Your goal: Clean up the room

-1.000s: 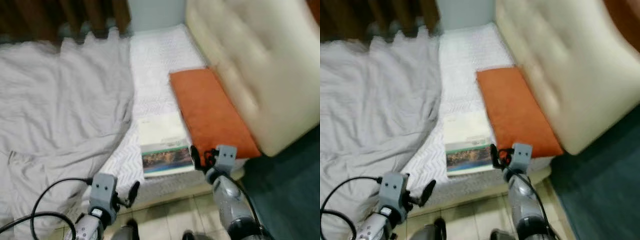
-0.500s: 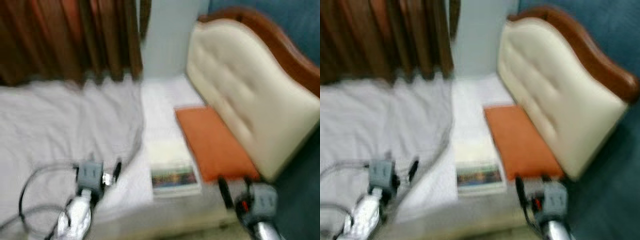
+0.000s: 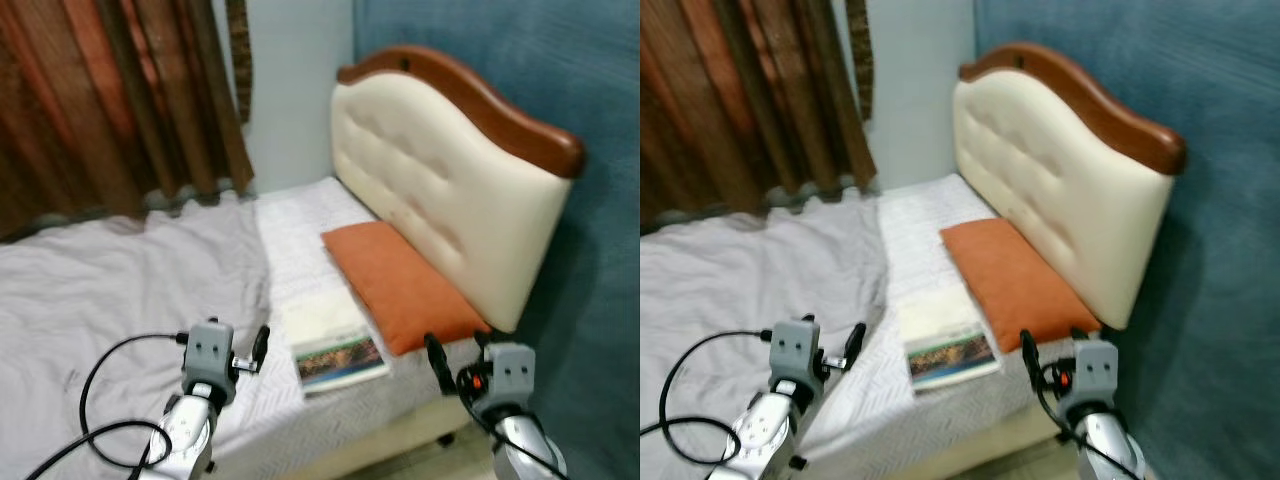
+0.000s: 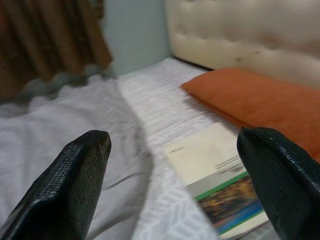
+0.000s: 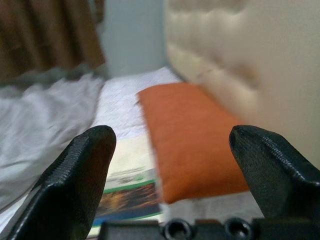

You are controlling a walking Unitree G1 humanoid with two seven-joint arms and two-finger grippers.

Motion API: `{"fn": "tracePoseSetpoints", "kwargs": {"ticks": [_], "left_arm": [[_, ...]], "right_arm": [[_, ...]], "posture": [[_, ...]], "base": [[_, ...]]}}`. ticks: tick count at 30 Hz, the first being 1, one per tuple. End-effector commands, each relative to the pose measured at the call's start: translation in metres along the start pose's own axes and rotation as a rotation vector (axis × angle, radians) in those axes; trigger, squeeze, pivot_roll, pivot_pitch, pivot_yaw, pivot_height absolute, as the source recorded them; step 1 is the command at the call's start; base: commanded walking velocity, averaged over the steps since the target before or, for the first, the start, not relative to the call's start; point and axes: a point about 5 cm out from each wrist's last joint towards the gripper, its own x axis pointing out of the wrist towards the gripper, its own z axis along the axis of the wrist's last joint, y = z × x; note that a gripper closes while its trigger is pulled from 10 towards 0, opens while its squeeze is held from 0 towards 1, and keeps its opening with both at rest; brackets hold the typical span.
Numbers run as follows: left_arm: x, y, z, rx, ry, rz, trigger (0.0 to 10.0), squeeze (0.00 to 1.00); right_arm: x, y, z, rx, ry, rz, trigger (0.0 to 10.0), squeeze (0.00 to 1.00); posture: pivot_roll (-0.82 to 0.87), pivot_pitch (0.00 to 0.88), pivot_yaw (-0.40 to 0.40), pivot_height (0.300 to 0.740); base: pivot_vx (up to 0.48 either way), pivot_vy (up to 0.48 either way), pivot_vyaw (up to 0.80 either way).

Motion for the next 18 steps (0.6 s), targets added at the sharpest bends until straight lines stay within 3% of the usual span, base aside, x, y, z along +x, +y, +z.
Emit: {"fn": "tracePoseSetpoints", "kwargs": {"ticks": [1, 8, 18], "left_arm": [[0.0010, 0.0058, -0.0002, 0.011, 0.008, 0.016, 10.0, 0.00], [0.0009, 0.0094, -0.0034, -0.017, 0.019, 0.036, 10.0, 0.00], [-0.0016, 0.0062, -0.0071, -0.021, 0.028, 0.043, 10.0, 0.00]], "right_arm": [[0.0090, 0.0152, 0.0027, 0.014, 0.004, 0.066, 10.0, 0.00], [0.0107, 0.0206, 0.0006, 0.018, 0.035, 0.103, 10.0, 0.00], [0.0104, 0.0209, 0.0002, 0.011, 0.067, 0.153, 10.0, 0.00]], "posture": [[-0.04, 0.000, 0.031, 0.740], [-0.03, 0.000, 0.022, 0.740], [-0.04, 0.000, 0.018, 0.740]], "base": [[0.000, 0.458, 0.51], [0.000, 0.469, 0.50], [0.000, 0.480, 0.00]]}}
